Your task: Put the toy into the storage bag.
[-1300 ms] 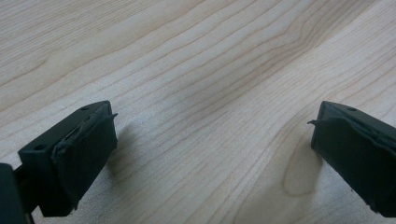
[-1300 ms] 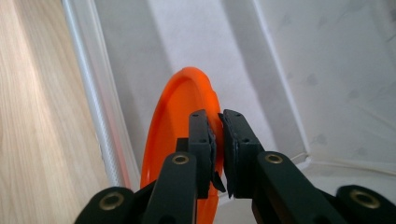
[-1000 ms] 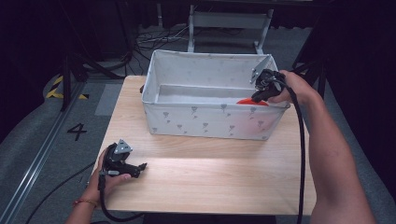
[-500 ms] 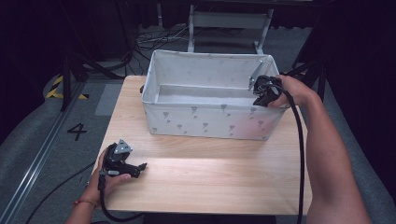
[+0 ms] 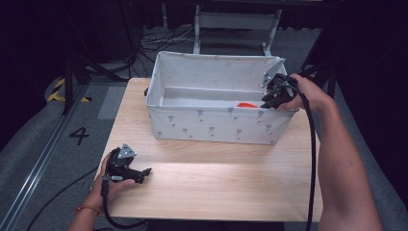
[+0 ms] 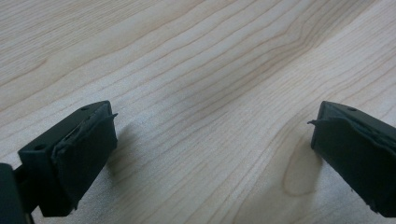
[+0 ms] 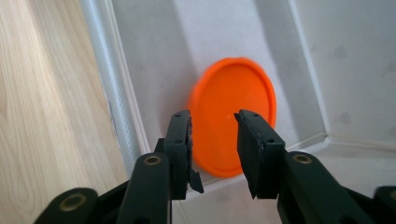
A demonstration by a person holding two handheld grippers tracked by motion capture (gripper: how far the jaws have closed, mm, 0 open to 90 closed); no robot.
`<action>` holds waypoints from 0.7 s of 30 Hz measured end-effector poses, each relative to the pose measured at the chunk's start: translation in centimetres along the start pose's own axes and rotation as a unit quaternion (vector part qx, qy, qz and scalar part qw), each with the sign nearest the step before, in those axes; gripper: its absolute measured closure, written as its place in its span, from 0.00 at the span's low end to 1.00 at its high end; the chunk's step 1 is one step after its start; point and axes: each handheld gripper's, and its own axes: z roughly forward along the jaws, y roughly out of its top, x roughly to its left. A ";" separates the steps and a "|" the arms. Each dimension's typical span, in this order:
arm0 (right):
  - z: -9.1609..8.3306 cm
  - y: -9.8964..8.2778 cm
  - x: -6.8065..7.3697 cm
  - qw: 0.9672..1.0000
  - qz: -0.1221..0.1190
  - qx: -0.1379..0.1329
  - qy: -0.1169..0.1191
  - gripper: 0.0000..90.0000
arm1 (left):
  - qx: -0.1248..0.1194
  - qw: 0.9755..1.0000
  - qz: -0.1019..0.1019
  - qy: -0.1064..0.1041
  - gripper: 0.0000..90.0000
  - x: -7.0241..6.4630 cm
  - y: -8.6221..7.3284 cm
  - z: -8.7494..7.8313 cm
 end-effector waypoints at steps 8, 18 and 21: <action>-0.8 -0.5 0.1 0.997 0.026 -0.068 -0.022 0.63 | 0.000 1.000 0.000 0.000 0.01 0.0 0.0 0.0; -2.0 -1.9 1.4 0.981 0.103 -0.145 -0.078 0.42 | 0.000 1.000 0.000 0.000 0.01 0.0 0.0 0.0; -2.6 -2.3 2.1 0.975 0.117 -0.162 -0.100 0.36 | 0.000 1.000 0.000 0.000 0.01 0.0 0.0 0.0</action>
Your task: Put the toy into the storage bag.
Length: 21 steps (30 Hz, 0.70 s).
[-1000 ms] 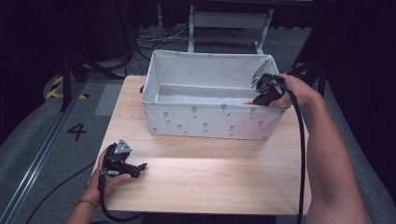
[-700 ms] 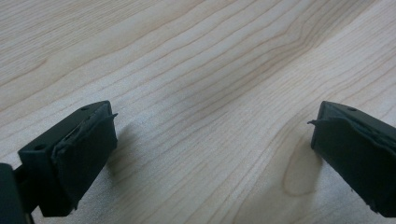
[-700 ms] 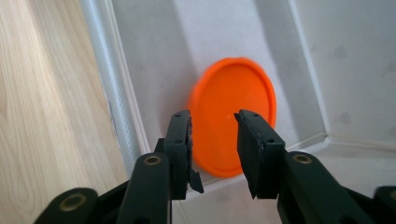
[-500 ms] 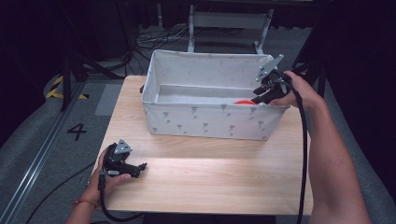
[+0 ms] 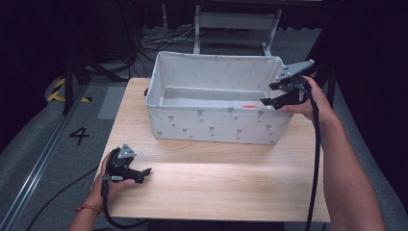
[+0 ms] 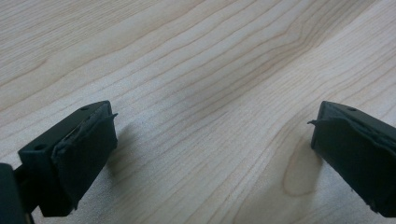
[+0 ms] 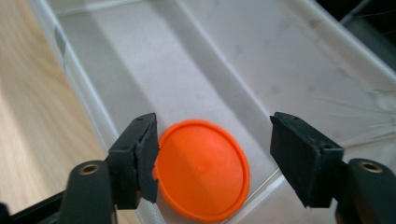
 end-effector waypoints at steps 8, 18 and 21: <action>-2.6 -0.8 1.2 0.998 0.029 -0.046 -0.033 0.28 | 0.000 1.000 0.000 0.000 0.01 0.0 0.0 0.0; -5.4 -2.6 3.0 0.994 0.046 -0.075 -0.064 0.24 | 0.001 1.000 -0.001 -0.001 0.01 0.0 0.0 0.0; -5.9 -3.3 3.6 0.993 0.051 -0.079 -0.075 0.24 | 0.000 1.000 0.000 0.000 0.01 0.0 0.0 0.0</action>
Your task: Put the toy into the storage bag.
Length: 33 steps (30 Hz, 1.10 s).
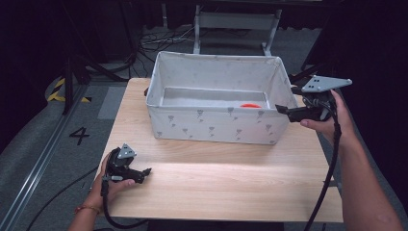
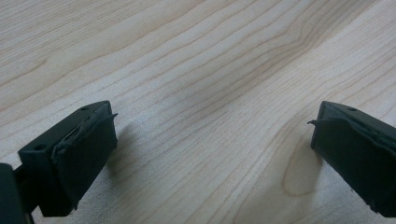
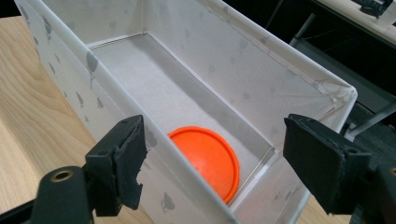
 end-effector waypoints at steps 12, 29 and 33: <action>-2.2 -3.4 2.4 1.000 -0.002 -0.015 -0.019 0.23 | 0.000 1.000 -0.001 -0.001 0.01 0.0 0.0 0.0; -3.0 -9.6 5.0 0.999 -0.013 -0.006 -0.041 0.22 | 0.000 1.000 -0.001 0.000 0.01 0.0 0.0 0.0; -2.4 -11.2 5.3 0.999 -0.010 0.012 -0.041 0.22 | 0.000 1.000 -0.001 -0.001 0.01 0.0 0.0 0.0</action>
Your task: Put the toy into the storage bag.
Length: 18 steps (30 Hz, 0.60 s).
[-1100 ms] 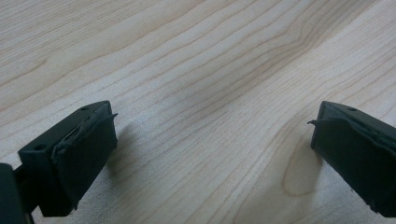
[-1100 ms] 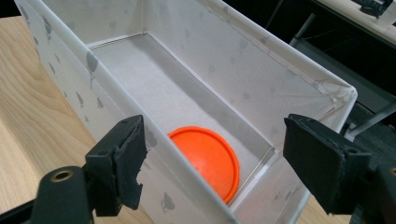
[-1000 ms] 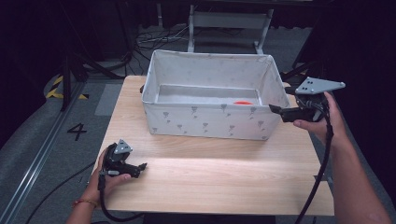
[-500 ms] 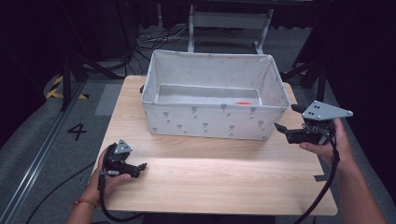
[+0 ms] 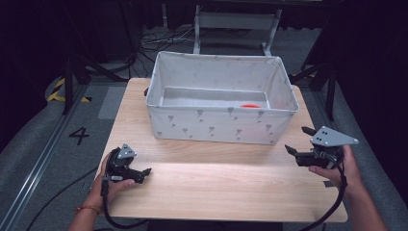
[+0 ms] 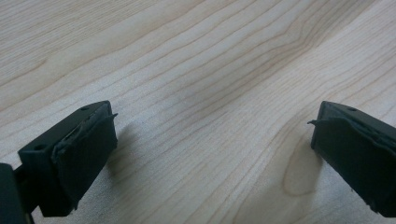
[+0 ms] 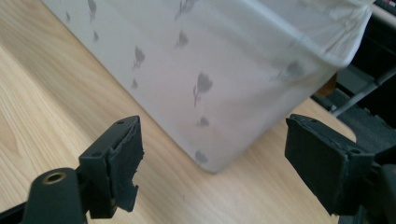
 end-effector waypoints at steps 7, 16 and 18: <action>1.1 -3.6 0.5 1.000 0.012 0.022 0.002 0.22 | -0.002 1.000 0.000 0.002 0.01 0.0 0.0 0.0; 2.4 -8.5 1.2 0.997 0.056 0.051 0.027 0.22 | -0.002 1.000 -0.001 0.001 0.01 0.0 0.0 0.0; 2.6 -10.1 1.3 0.993 0.098 0.052 0.045 0.22 | -0.002 1.000 0.000 0.000 0.01 0.0 0.0 0.0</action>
